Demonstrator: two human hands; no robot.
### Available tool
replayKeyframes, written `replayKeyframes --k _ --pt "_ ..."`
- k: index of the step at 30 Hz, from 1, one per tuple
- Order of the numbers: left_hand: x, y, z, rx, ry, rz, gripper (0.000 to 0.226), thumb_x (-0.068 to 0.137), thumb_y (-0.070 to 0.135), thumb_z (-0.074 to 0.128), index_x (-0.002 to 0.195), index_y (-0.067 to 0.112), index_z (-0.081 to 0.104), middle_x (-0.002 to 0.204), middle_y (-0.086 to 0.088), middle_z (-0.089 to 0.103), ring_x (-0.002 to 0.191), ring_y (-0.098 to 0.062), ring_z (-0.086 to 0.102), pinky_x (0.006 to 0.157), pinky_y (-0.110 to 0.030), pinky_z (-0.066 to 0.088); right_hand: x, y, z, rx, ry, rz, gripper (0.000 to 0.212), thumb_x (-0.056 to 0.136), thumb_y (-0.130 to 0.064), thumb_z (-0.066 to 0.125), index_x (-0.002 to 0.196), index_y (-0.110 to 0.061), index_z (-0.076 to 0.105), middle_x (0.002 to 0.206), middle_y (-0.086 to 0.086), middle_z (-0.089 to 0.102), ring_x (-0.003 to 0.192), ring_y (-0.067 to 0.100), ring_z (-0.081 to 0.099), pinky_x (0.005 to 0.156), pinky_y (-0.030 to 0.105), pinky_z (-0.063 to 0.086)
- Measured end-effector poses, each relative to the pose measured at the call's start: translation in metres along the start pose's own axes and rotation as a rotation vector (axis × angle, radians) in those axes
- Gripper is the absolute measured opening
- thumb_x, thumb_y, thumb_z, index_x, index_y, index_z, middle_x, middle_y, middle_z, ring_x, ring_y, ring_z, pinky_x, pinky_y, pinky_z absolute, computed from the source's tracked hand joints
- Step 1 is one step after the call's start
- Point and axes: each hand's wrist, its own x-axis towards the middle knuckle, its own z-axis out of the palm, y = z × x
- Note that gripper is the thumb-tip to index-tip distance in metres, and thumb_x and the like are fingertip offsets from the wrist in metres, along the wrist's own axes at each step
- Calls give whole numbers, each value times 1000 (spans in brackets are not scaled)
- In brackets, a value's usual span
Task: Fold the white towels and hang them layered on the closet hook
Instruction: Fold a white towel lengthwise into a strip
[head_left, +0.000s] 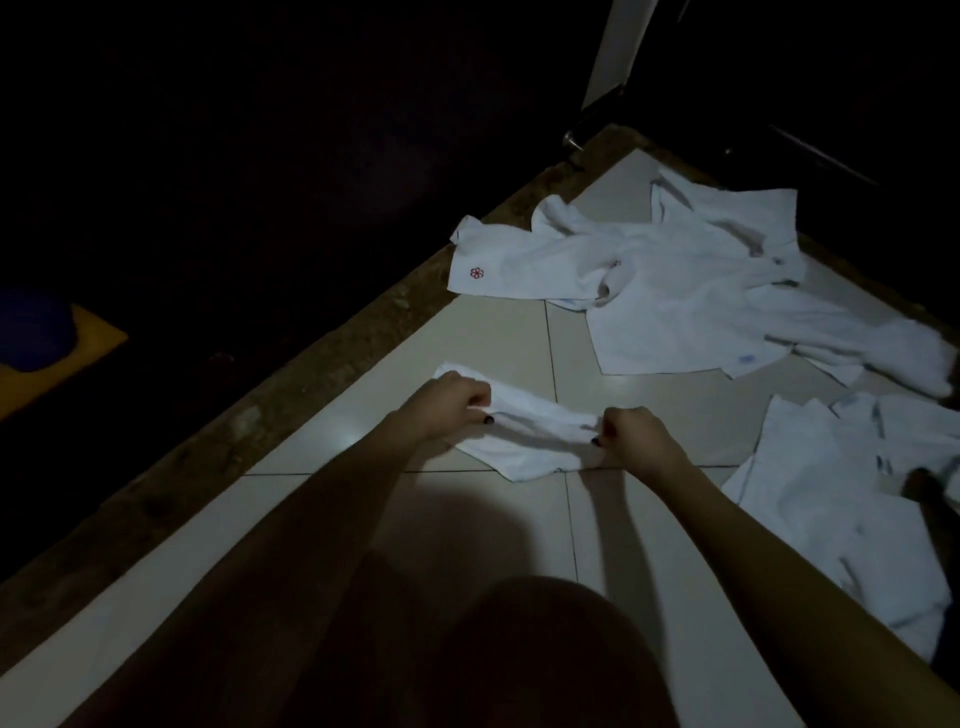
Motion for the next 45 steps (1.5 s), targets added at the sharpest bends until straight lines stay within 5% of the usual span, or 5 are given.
replayKeyframes --k 10,16,20,25,45 --pt "-95 127 -194 -543 169 -169 10 88 12 69 83 4 67 71 -2 55 67 -11 48 63 -25 38 -147 -58 -187 187 164 27 22 94 -18 63 87 3 62 85 21 62 84 37 60 66 33 37" --pt "-163 199 -312 -671 206 -186 18 89 6 67 82 -10 63 61 2 43 55 -8 35 61 -4 30 -236 -103 -316 74 227 -9 20 97 -20 58 91 -1 61 120 15 61 125 36 44 98 42 37" --pt "-206 247 -403 -631 227 -181 16 90 10 67 80 -2 65 64 -4 46 59 -12 39 54 -24 33 -295 -142 -400 83 221 35 20 102 -23 45 87 -10 40 70 6 54 85 37 60 80 37 32" --pt "-273 291 -521 -605 317 -191 11 93 7 61 84 3 65 71 -12 50 61 -15 45 47 -18 34 -363 -193 -503 207 169 46 15 99 -15 50 98 -2 59 88 17 67 78 33 65 72 39 53" --pt "-510 371 -769 -395 849 -355 34 98 12 51 64 9 50 56 1 39 50 -11 32 51 -29 24 -473 -401 -714 922 467 -441 7 90 -13 66 84 -13 66 64 -2 59 57 9 53 52 17 40"
